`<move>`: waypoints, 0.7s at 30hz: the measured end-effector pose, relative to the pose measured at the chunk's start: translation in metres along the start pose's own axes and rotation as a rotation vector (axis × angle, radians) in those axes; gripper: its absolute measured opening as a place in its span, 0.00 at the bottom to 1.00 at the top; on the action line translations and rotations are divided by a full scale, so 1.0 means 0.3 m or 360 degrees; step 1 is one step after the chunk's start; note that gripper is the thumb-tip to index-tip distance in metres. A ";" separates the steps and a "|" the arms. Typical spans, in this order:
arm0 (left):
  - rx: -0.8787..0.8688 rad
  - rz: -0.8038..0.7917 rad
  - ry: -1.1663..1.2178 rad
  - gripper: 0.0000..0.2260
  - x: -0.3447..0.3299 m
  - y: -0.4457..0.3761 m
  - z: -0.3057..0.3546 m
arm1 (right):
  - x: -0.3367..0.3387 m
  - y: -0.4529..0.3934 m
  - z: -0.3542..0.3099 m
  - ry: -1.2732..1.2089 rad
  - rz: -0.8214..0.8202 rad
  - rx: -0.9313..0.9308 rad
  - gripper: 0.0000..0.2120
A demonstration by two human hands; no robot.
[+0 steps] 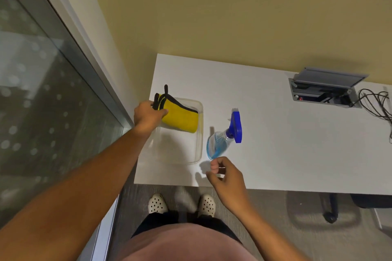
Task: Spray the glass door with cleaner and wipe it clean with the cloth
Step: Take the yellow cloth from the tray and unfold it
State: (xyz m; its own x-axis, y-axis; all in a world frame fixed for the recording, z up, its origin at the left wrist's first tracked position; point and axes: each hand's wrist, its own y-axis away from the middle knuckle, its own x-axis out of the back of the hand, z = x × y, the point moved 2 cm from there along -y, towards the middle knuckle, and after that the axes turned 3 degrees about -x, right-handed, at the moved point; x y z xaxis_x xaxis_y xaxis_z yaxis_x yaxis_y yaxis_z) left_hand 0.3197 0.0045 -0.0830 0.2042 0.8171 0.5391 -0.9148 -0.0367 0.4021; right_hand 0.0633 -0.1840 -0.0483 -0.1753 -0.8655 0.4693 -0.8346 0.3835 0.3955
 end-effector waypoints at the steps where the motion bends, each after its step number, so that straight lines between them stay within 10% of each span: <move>1: 0.0013 -0.0005 0.0060 0.16 -0.003 0.001 0.005 | -0.012 0.008 -0.020 0.0008 -0.0002 0.0029 0.09; 21: 0.0052 0.0297 0.1385 0.04 0.319 0.695 0.175 | -0.105 0.002 -0.523 0.0190 -0.0335 0.1431 0.24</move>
State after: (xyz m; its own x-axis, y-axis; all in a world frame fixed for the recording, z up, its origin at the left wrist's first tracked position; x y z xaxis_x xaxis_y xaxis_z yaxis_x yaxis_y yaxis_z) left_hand 0.1666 0.0448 0.0912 -0.2962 0.9433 -0.1502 -0.8938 -0.2182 0.3919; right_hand 0.1504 -0.1058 0.0611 0.0389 -0.8306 0.5554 -0.9428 -0.2147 -0.2550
